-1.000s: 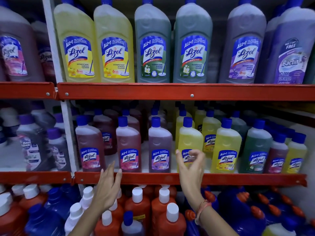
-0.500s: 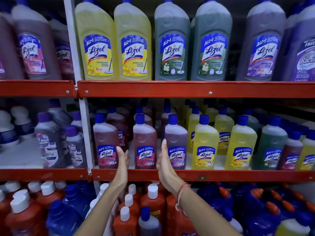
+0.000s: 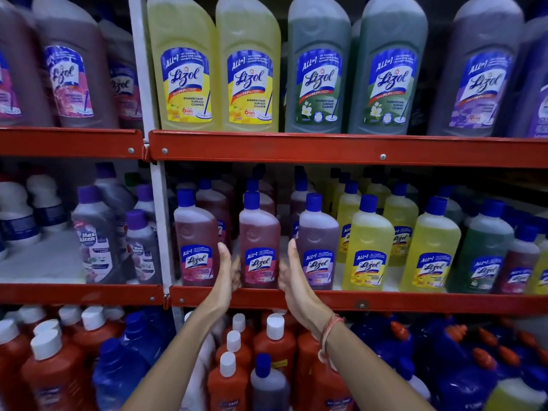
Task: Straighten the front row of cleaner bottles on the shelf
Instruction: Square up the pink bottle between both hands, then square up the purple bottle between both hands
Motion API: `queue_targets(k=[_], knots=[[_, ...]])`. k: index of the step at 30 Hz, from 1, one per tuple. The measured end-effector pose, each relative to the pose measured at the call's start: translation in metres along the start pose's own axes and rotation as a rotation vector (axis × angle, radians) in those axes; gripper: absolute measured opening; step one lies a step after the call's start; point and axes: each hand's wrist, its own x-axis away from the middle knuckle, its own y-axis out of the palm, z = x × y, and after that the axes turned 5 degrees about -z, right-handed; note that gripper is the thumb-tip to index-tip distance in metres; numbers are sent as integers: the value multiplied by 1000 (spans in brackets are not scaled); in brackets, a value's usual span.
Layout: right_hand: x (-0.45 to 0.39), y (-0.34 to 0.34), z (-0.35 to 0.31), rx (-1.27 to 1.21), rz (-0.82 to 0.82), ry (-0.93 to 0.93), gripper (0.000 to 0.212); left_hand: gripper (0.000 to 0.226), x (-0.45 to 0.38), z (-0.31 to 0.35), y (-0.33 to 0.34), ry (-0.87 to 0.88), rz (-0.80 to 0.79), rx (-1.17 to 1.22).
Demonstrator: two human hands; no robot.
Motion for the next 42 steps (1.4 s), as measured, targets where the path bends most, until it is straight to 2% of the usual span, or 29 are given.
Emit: queue_targets(k=[5,7,9,14,17,18,22,24,26,29,30,33,37,42], knots=[[2,-1,-2,-24,5,-12,127,59,-1,0,-2,0,-24,-13],[2,-2,-3,-4,-8,-22,131,58,-1,-1,-5,-5,-30,-37],[4,-2,-5,49,-40,-6,125,57,0,0,-5,-12,-29,-50],[1,-5,-4,114,-73,49,91,53,-1,-2,-7,-9,-19,-30],[4,-6,-5,122,-95,68,51,51,0,-1,-6,-14,-26,-5],[5,-6,-6,128,-96,66,48,52,0,-1,-6,-13,-30,-8],[6,-5,-6,191,-118,58,87,66,0,-2,-9,-18,-50,-70],[6,-4,-6,206,-115,83,79,74,1,-1,-10,-7,-35,-93],[6,-4,-8,206,-131,96,67,72,0,0,-10,-12,-27,-82],[7,-5,-9,190,-138,100,69,62,3,3,-7,-12,-1,-71],[7,-5,-9,184,-139,92,67,67,4,3,-7,-15,-1,-73],[9,-3,-11,188,-138,111,75,97,5,2,-10,-16,3,-100],[11,-1,-14,192,-123,121,82,124,2,-3,-13,-34,-41,-88],[13,-3,-19,110,-135,115,117,120,4,-1,-15,-73,-18,-78]])
